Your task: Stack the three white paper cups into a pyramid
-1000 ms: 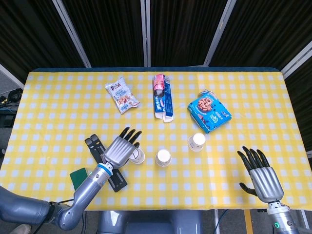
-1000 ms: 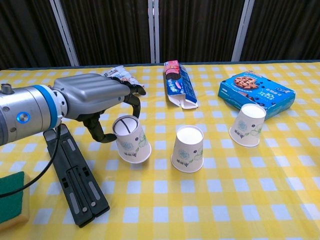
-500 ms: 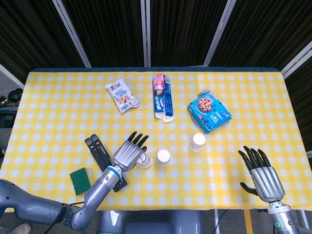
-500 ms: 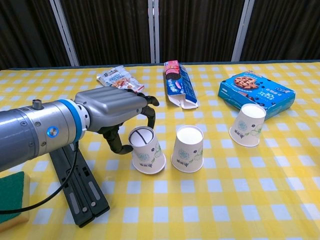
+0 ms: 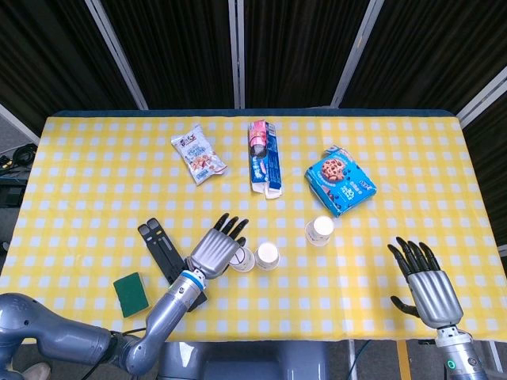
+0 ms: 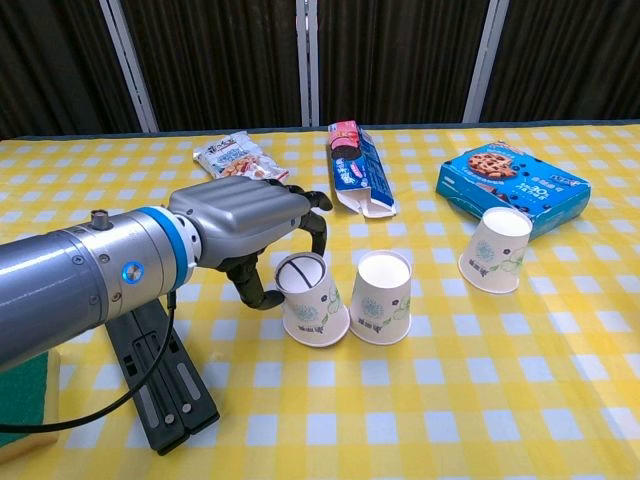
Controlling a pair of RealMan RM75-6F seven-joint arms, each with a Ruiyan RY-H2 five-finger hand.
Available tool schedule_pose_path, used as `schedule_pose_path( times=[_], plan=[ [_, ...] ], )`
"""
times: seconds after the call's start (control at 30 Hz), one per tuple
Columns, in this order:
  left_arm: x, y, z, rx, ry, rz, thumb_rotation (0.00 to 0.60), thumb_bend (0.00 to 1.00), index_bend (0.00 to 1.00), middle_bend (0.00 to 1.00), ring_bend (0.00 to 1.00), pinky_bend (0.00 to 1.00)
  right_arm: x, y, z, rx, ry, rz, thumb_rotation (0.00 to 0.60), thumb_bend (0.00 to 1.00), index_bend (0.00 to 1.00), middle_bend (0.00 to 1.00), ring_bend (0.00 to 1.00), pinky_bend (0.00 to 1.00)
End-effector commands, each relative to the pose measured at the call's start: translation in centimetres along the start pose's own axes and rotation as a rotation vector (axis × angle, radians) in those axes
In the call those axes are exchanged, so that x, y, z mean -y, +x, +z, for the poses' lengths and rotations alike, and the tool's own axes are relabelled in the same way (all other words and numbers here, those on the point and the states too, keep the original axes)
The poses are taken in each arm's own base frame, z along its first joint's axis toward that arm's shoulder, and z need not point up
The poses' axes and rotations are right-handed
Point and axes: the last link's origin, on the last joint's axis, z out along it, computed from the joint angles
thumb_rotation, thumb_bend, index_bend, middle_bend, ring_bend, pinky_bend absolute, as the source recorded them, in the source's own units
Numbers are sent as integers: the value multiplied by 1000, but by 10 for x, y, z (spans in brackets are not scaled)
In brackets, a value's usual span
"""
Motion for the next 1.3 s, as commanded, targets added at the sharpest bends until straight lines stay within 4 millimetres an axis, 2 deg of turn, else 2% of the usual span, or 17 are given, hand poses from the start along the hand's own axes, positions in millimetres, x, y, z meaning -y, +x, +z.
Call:
schedule_pose_path(
  times=[0.03, 0.27, 0.5, 0.63, 0.77, 1.0, 1.2, 1.3],
  plan=[
    [1, -2, 0, 1, 8, 11, 600, 400, 222, 0, 0, 0, 0, 0, 0, 1, 0, 0, 600, 68, 98, 0, 0, 0],
    [5, -1, -3, -16, 13, 14, 600, 338, 17, 0, 0, 0, 0, -1, 0, 6, -1, -5, 600, 67, 98, 0, 0, 0],
    [10, 1, -9, -33, 11, 1, 600, 337, 0, 0, 0, 0, -1, 0, 0, 5, -5, -7, 600, 67, 98, 0, 0, 0],
    [19, 3, -21, -59, 23, -37, 600, 337, 0, 0, 0, 0, -1, 1, 0, 1, -8, -7, 600, 67, 98, 0, 0, 0],
    [41, 3, -42, -106, 64, -76, 600, 304, 0, 0, 0, 0, -1, 1, 1, -2, -10, -4, 600, 67, 97, 0, 0, 0],
    [84, 3, -95, -211, 156, -66, 600, 242, 0, 0, 0, 0, 1, -4, 4, 5, -6, -16, 600, 67, 97, 0, 0, 0],
    [130, -8, -172, -311, 278, -50, 600, 216, 0, 0, 0, 0, 5, -6, 11, 8, -8, 24, 600, 67, 97, 0, 0, 0],
    [148, -15, -201, -335, 322, -51, 600, 216, 0, 0, 0, 0, 10, -7, 21, 15, 2, 18, 600, 67, 97, 0, 0, 0]
  ],
)
